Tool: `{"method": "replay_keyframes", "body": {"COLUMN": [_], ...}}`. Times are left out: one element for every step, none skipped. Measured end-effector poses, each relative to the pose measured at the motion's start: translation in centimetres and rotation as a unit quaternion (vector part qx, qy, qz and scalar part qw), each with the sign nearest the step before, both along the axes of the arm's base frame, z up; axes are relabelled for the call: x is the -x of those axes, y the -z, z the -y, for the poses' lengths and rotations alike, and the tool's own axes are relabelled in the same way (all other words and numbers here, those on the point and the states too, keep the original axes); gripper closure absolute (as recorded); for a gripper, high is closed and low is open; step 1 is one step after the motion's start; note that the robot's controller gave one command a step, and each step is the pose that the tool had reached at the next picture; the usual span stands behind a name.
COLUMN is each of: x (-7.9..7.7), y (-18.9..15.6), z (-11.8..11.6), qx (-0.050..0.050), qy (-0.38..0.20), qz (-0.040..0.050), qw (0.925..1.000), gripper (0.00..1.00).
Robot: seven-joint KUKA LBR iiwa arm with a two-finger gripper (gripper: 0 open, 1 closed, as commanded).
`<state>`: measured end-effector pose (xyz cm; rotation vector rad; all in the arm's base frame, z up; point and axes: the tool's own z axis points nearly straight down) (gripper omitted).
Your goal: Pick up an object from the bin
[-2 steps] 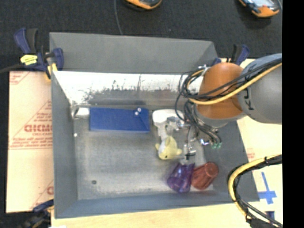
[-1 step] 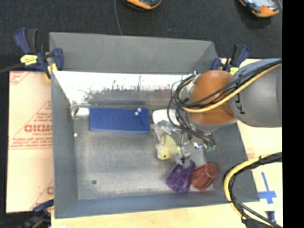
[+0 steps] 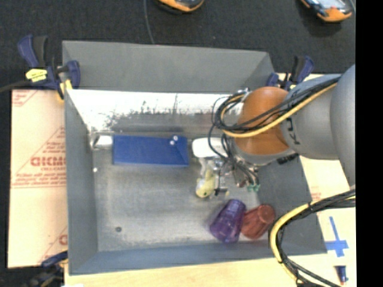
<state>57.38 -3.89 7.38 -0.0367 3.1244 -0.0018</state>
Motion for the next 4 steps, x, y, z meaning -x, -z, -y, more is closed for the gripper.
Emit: {"method": "replay_keyframes", "body": {"x": [0.0, 0.0, 0.1, 0.1], "y": [0.0, -0.5, -3.7, -8.9], "z": [0.0, 0.1, 0.1, 0.1], "qx": [0.0, 0.001, 0.0, 0.0], "qy": [-0.001, -0.001, -0.002, -0.003], "qz": [0.0001, 0.0021, -0.0009, -0.0016], "qw": [1.0, 1.0, 1.0, 1.0], "gripper": [1.0, 1.0, 1.0, 1.0]}}
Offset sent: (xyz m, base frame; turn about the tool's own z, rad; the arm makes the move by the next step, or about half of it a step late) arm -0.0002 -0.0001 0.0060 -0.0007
